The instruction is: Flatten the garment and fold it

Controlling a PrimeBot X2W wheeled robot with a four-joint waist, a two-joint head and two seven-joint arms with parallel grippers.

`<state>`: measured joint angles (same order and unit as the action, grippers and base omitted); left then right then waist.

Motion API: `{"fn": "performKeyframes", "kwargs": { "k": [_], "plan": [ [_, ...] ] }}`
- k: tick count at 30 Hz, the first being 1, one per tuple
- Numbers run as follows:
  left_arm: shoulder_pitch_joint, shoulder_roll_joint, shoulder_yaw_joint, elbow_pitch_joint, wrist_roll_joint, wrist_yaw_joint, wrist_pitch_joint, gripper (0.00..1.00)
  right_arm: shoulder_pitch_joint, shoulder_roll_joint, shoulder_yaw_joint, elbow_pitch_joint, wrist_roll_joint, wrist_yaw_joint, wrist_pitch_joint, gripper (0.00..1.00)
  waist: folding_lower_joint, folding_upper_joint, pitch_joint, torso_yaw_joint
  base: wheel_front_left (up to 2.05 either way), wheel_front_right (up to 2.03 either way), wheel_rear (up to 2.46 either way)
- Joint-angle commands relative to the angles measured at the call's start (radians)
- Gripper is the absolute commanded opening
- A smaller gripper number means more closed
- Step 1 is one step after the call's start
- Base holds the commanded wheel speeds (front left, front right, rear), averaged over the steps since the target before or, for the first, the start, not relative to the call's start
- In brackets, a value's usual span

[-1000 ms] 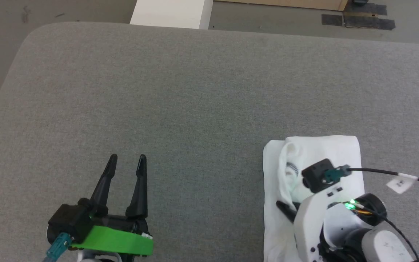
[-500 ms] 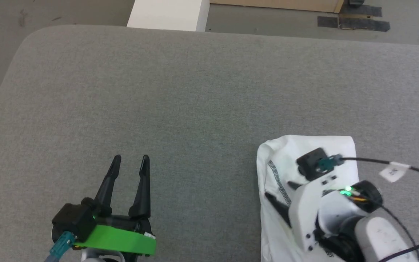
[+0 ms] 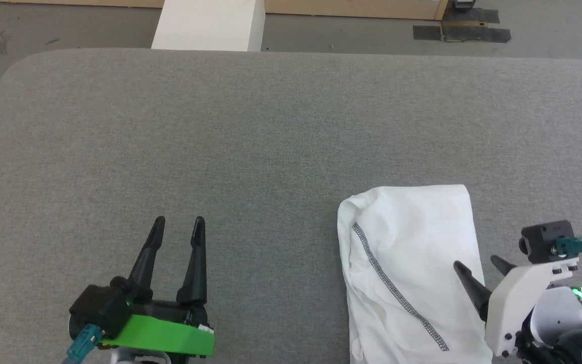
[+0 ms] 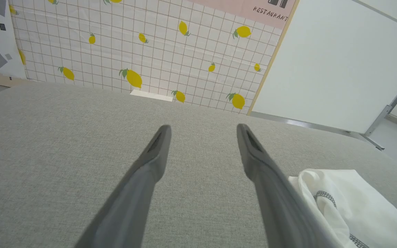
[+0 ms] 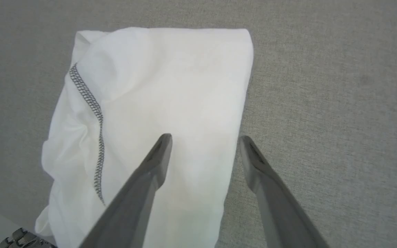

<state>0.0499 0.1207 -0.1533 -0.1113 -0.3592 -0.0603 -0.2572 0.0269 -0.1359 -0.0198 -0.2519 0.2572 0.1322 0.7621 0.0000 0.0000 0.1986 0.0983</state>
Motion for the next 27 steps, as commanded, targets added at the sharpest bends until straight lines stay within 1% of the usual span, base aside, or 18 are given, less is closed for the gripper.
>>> {"fn": "performKeyframes", "kwargs": {
  "k": [1,6,11,12,13,14,19,22,27],
  "plan": [
    [0.002,0.000,-0.004,-0.004,0.003,-0.001,-0.004,1.00,0.010,0.013,-0.011,0.017,-0.007,-0.002,-0.014,1.00,0.0000,0.0000,0.004,-0.001,0.00,0.00,0.00],
    [-0.007,0.007,-0.009,-0.006,0.006,-0.001,0.000,1.00,0.018,0.041,-0.055,0.109,-0.034,-0.002,-0.053,1.00,0.0000,0.0000,0.010,0.011,0.00,0.00,0.00],
    [-0.010,0.017,-0.012,-0.014,0.009,0.000,0.006,1.00,0.000,0.068,-0.081,0.206,-0.011,-0.002,-0.093,1.00,0.0000,0.0000,0.011,0.024,0.00,0.00,0.00],
    [-0.009,0.018,-0.013,-0.015,0.009,0.001,0.007,1.00,-0.004,0.071,-0.076,0.222,0.000,-0.002,-0.100,0.74,0.0000,0.0000,0.010,0.026,0.00,0.00,0.00],
    [-0.009,0.019,-0.014,-0.016,0.009,0.002,0.008,1.00,-0.009,0.074,-0.078,0.243,0.014,-0.002,-0.111,0.33,0.0000,0.0000,0.008,0.027,0.00,0.00,0.00],
    [-0.008,0.020,-0.014,-0.017,0.009,0.003,0.009,1.00,-0.013,0.076,-0.078,0.258,0.024,-0.002,-0.118,0.00,0.0000,0.0000,0.005,0.027,0.00,0.00,0.00],
    [0.005,0.024,-0.013,-0.029,0.009,0.013,0.013,1.00,-0.033,0.081,-0.079,0.305,0.045,-0.002,-0.172,0.00,0.0000,0.0000,-0.012,0.015,0.00,0.00,0.00],
    [0.014,0.029,-0.008,-0.044,0.009,0.021,0.016,1.00,-0.054,0.082,-0.092,0.311,0.045,-0.002,-0.204,0.00,0.0000,0.0000,-0.021,-0.014,0.00,0.00,0.00],
    [0.023,0.038,-0.005,-0.061,0.008,0.026,0.022,1.00,-0.104,0.068,-0.094,0.308,0.038,-0.002,-0.212,0.00,0.0000,0.0000,-0.018,-0.078,0.00,0.00,0.00]
  ]
}}
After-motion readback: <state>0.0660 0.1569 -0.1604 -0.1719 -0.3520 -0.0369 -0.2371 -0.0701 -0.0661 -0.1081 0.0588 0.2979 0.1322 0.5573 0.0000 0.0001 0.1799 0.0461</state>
